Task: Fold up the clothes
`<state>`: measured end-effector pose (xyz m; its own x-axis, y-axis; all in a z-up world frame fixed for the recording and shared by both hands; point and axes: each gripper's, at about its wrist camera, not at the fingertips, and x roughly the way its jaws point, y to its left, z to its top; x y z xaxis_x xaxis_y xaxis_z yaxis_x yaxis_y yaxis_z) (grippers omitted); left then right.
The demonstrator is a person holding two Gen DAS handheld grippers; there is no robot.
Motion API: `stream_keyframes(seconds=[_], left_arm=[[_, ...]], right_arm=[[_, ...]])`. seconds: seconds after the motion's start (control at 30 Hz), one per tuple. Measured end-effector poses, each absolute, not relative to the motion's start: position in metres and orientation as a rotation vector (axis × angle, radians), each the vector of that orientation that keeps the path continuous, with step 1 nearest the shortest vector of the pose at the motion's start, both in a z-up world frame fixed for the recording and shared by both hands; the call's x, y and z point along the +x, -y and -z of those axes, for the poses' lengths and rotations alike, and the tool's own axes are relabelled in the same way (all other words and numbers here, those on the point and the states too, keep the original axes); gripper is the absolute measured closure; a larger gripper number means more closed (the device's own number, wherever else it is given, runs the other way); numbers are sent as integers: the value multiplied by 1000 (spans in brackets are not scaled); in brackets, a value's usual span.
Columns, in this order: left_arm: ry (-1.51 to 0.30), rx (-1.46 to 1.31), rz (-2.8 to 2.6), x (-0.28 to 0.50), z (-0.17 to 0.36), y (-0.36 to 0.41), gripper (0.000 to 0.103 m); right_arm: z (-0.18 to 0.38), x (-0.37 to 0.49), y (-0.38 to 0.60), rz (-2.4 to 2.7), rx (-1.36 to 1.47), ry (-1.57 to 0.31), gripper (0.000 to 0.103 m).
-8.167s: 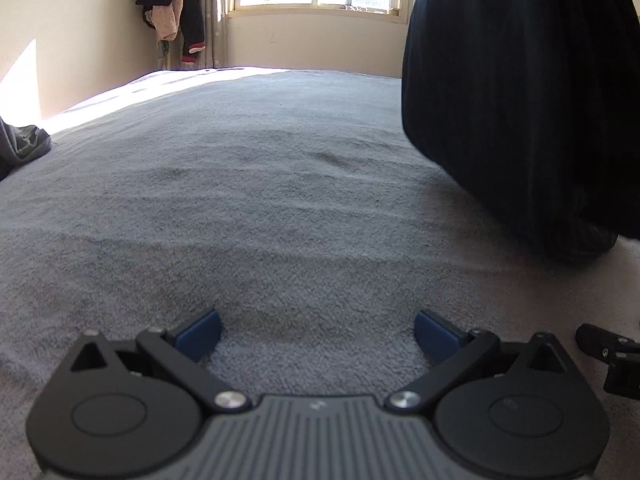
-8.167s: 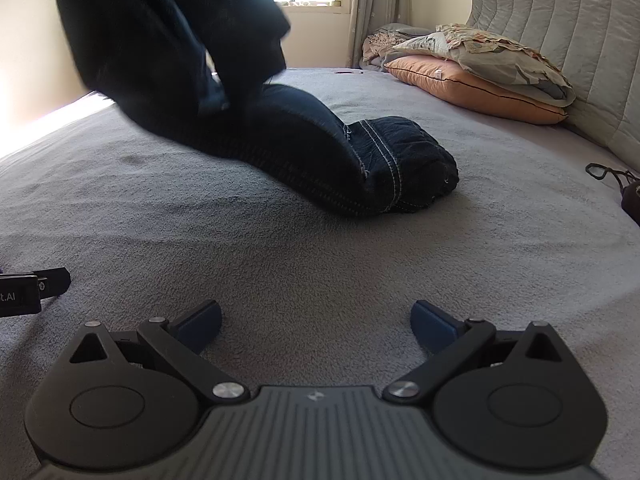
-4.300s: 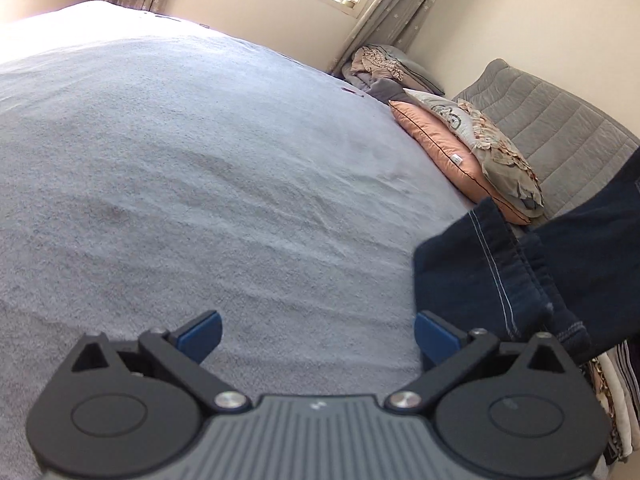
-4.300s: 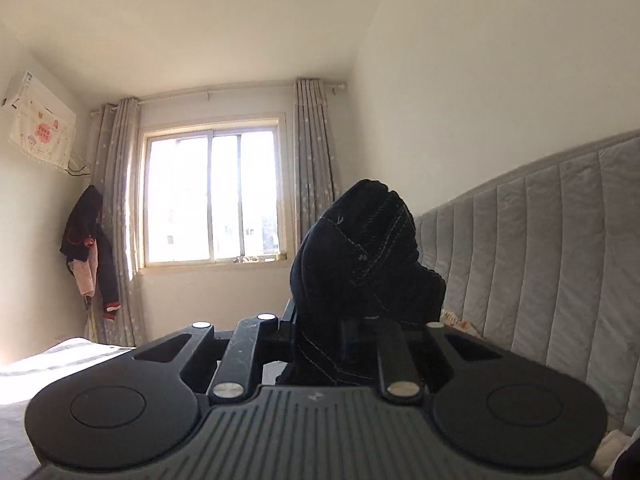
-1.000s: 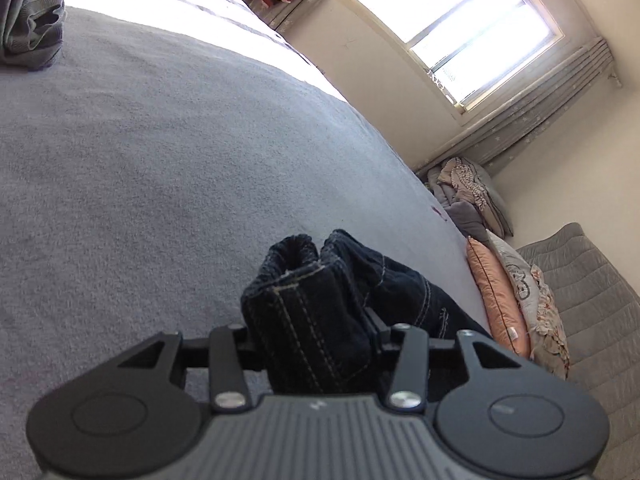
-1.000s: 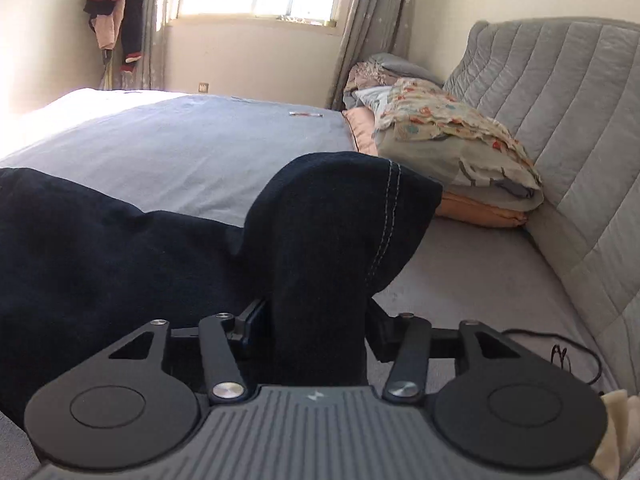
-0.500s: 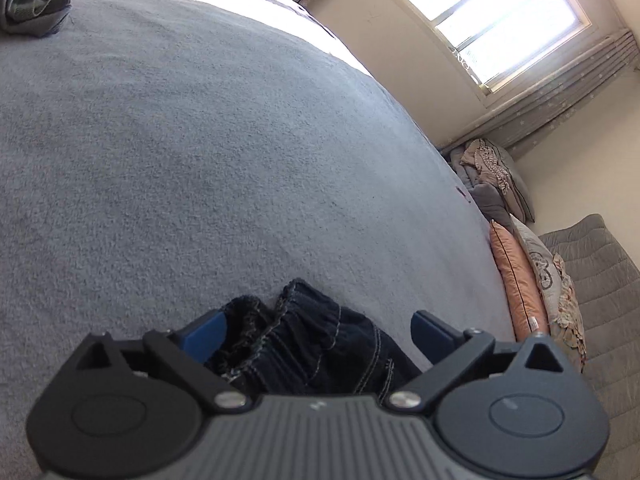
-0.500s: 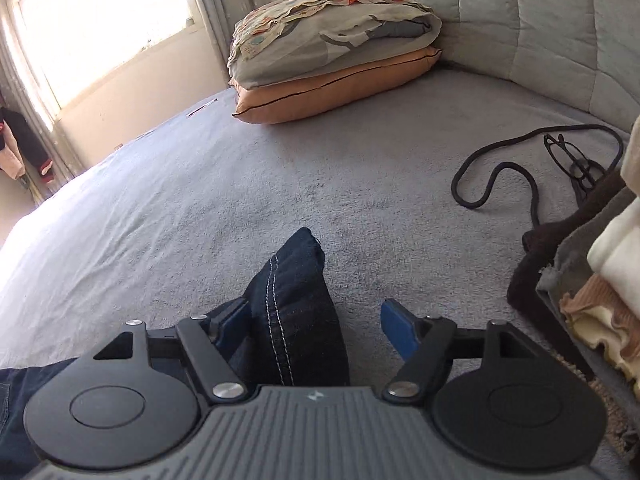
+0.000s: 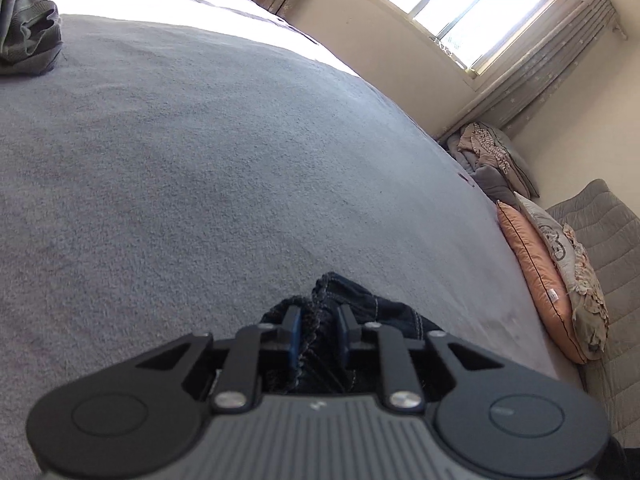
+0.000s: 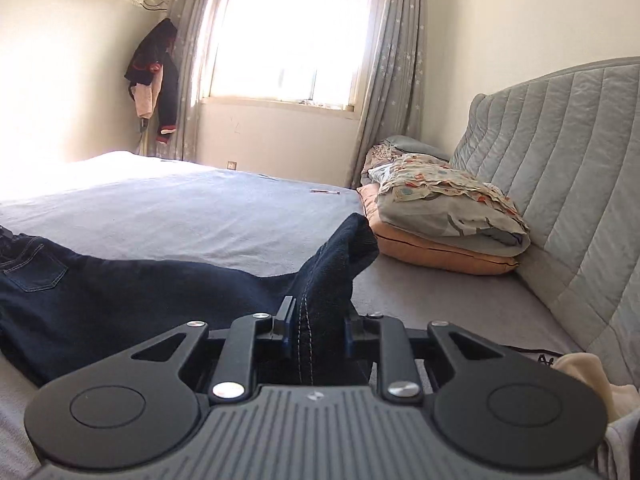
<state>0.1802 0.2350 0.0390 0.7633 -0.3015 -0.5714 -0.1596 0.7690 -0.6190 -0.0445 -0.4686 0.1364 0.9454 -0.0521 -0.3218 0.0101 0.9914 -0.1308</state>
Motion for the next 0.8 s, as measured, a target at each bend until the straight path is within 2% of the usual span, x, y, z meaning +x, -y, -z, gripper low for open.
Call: stream_keyframes(seconds=[0.13, 0.17, 0.2, 0.23, 0.27, 0.3, 0.53, 0.63, 0.67, 0.7, 0.8], left_arm=[[-669, -702, 141, 167, -60, -247, 80], [-675, -700, 178, 166, -62, -247, 67], [-688, -705, 202, 167, -62, -247, 43], [-706, -716, 216, 171, -61, -246, 29], [-723, -724, 211, 177, -60, -243, 9], [-738, -726, 190, 184, -59, -238, 6], [-791, -539, 163, 227, -56, -182, 3], [-791, -480, 156, 237, -49, -162, 4], [-790, -446, 146, 238, -46, -155, 12], [-808, -392, 123, 239, -41, -148, 32], [-809, -351, 115, 235, -33, -150, 41]], right_arm=[[-123, -106, 450, -61, -134, -381, 79], [-116, -115, 445, -97, -139, -426, 79], [-108, -125, 441, -133, -144, -471, 79], [-101, -135, 436, -168, -150, -515, 79], [-94, -145, 431, -204, -155, -560, 79], [-86, -154, 426, -240, -160, -605, 78], [-67, -150, 422, -258, -101, -699, 77], [-57, -161, 420, -284, -118, -753, 83], [-53, -164, 421, -279, -112, -756, 84], [-49, -166, 423, -274, -105, -758, 84], [-43, -168, 429, -253, -85, -744, 84]])
